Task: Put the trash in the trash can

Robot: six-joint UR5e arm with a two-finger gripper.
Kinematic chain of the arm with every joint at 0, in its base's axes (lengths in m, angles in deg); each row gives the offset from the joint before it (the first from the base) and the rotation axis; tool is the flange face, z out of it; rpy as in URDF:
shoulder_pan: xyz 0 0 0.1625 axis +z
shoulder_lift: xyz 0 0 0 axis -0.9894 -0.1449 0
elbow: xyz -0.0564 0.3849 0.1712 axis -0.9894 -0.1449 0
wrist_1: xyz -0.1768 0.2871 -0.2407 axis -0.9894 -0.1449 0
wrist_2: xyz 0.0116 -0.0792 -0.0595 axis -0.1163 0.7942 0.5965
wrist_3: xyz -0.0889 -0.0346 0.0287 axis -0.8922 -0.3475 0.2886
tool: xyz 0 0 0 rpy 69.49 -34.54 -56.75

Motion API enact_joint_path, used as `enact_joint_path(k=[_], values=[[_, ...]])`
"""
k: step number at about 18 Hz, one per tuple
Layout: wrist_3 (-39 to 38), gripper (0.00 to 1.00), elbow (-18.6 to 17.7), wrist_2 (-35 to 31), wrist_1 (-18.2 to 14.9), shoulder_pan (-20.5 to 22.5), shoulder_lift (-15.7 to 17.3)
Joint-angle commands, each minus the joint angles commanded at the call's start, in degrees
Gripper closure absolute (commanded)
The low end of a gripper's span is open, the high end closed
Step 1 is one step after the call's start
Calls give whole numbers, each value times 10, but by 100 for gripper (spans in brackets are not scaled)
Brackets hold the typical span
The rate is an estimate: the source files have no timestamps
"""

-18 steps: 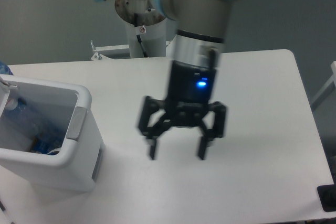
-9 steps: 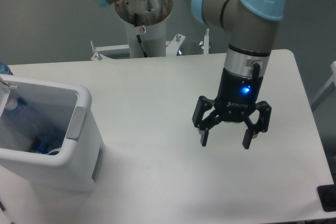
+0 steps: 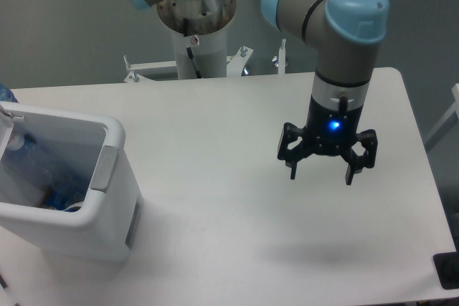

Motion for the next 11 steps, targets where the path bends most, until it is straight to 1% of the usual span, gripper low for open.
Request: enact_joint_path(k=[1,3,6,11], values=[[15,0,0,-9,-2,-1,-1],[21,0,1,-11,-10,-1,-1],[21,0,-7,-11,-7,-1,-2],[20,0,-9,-11,-8,-1,-2]])
